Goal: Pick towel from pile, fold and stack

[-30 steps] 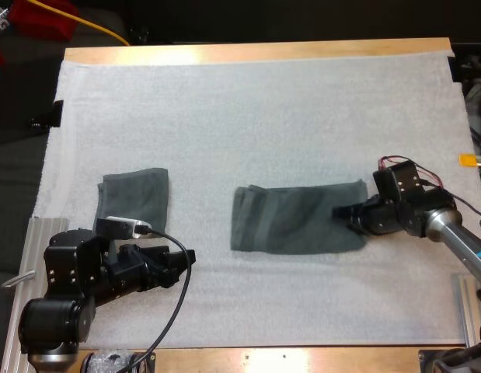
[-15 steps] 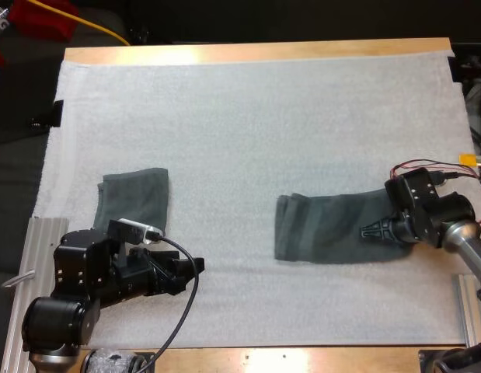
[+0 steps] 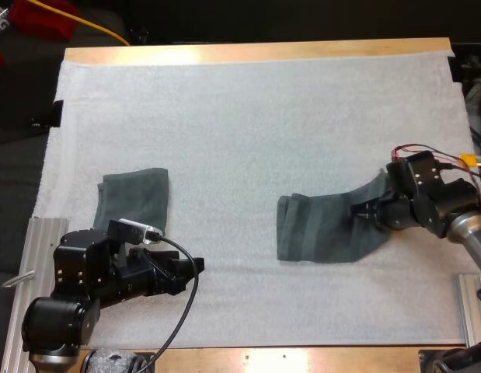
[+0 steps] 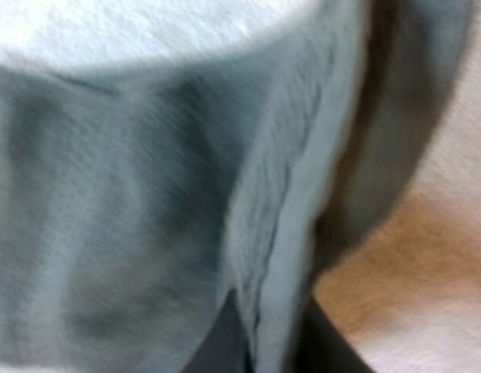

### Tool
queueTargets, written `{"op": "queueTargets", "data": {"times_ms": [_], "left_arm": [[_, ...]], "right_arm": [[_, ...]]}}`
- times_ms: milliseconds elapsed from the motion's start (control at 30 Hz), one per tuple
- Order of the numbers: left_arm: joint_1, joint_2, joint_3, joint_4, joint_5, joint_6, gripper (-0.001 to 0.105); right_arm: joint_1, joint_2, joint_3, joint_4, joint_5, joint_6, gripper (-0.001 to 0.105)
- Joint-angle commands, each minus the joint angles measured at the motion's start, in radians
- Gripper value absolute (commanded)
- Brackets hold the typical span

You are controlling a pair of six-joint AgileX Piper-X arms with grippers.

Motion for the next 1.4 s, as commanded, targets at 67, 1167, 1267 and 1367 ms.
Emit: {"op": "queueTargets", "data": {"times_ms": [67,1167,1267,1367], "left_arm": [[-0.003,-0.004,-0.005,-0.007,0.008,0.000,0.061],[-0.003,-0.004,-0.005,-0.007,0.008,0.000,0.061],[-0.003,-0.004,-0.005,-0.007,0.008,0.002,0.061],[-0.003,-0.004,-0.005,-0.007,0.008,0.002,0.061]], "right_arm": [[0.054,0.027,-0.008,-0.036,-0.059,0.064,0.001],[0.250,0.325,-0.008,-0.460,-0.312,0.418,0.070],[0.255,0.325,-0.008,-0.501,-0.373,0.422,0.070],[0.278,0.325,-0.008,-0.516,-0.391,0.422,0.070]]}}
